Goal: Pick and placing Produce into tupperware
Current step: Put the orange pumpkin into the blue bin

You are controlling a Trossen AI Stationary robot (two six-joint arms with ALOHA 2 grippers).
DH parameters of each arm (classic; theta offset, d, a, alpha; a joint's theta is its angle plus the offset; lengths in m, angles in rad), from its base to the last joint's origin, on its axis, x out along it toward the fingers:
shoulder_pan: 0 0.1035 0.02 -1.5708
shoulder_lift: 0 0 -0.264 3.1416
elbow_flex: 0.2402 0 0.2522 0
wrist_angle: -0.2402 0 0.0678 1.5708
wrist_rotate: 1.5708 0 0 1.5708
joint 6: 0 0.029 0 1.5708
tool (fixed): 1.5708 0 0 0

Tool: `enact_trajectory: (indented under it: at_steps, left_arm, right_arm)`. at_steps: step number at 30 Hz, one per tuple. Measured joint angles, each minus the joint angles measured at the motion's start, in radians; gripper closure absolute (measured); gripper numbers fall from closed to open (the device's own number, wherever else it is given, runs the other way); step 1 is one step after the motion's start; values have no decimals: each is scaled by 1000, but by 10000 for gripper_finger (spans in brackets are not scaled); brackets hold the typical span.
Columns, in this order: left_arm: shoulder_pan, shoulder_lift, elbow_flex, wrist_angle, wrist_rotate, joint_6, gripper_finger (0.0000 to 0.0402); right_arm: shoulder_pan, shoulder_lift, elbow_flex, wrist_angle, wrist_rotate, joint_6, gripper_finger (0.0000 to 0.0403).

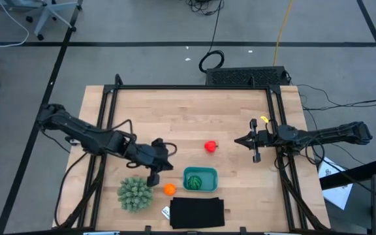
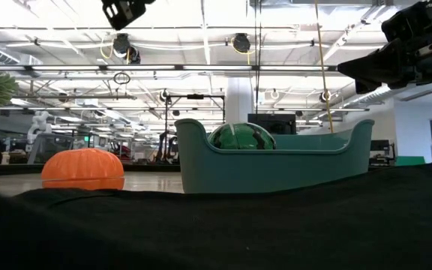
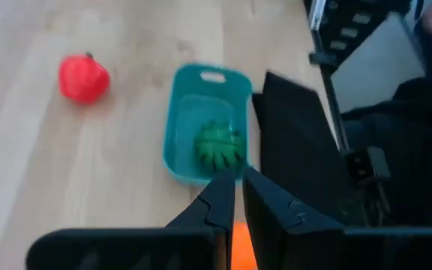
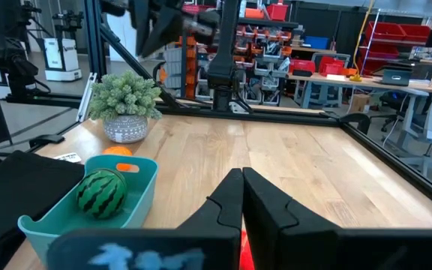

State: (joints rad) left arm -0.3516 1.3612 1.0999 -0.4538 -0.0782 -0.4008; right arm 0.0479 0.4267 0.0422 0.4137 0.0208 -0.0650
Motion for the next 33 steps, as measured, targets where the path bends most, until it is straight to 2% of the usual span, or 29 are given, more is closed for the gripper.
enact_trajectory:
  at_steps: [12, 21, 28, 30, 33]
  left_arm:
    - [-46, 242, 205, -301, 0, -173, 371]
    - [-52, 313, 204, -302, 131, -192, 370]
    - [-63, 351, 203, -302, 166, -212, 367]
    - [-70, 356, 203, -304, 167, -224, 354]
    - [-83, 356, 203, -302, 168, -231, 314]
  right_arm:
    - [0, 0, 0, -4, 0, 0, 403]
    - [0, 0, 0, -8, 0, 0, 403]
    - [0, 0, 0, -8, 0, 0, 403]
    - [0, 0, 0, -8, 0, 0, 403]
    - [0, 0, 0, -8, 0, 0, 403]
